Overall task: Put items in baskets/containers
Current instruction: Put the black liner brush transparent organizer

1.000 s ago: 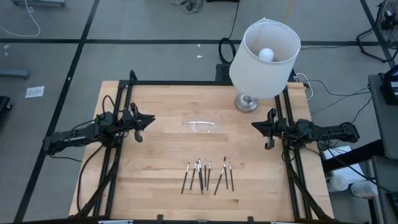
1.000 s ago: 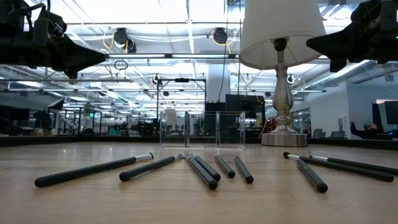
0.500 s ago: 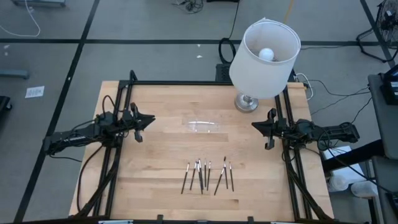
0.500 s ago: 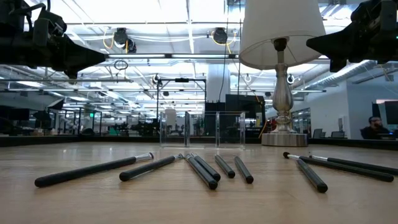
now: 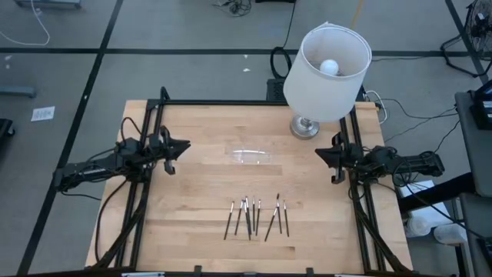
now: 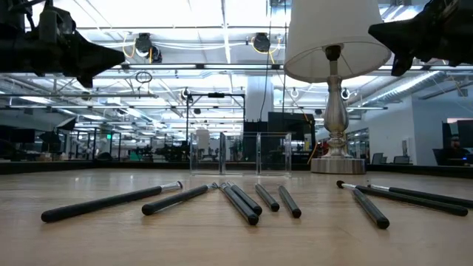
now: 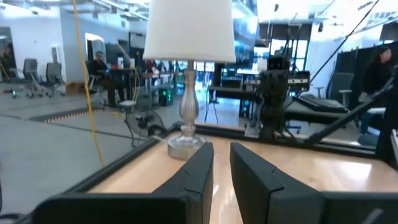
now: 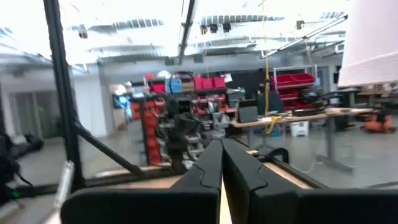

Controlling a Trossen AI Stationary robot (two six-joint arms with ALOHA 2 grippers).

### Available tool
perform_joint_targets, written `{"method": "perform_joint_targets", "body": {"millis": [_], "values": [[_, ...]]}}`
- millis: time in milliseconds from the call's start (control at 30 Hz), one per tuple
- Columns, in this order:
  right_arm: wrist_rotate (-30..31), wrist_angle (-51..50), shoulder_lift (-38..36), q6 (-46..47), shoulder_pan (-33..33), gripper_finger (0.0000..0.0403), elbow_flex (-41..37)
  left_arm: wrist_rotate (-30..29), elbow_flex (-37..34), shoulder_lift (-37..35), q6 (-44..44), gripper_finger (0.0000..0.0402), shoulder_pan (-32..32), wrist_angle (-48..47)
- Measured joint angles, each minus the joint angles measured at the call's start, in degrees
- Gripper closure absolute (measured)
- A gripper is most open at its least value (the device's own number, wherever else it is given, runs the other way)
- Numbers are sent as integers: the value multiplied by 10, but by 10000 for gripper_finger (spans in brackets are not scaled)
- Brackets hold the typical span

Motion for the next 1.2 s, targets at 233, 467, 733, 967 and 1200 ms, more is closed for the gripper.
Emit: {"method": "perform_joint_targets", "body": {"millis": [233,467,733,967,1200], "values": [[7,0,0,15,0,403,0,0,0,0,12,341,0,-1],[63,0,16,-56,-1,403,0,19,0,2,-85,341,0,2],[66,-6,97,-98,14,403,59,18,0,3,-62,341,0,-11],[200,-199,411,-50,110,403,288,-32,0,6,-61,341,0,-21],[283,-645,710,164,229,403,641,-45,0,8,-43,341,0,-43]]}}
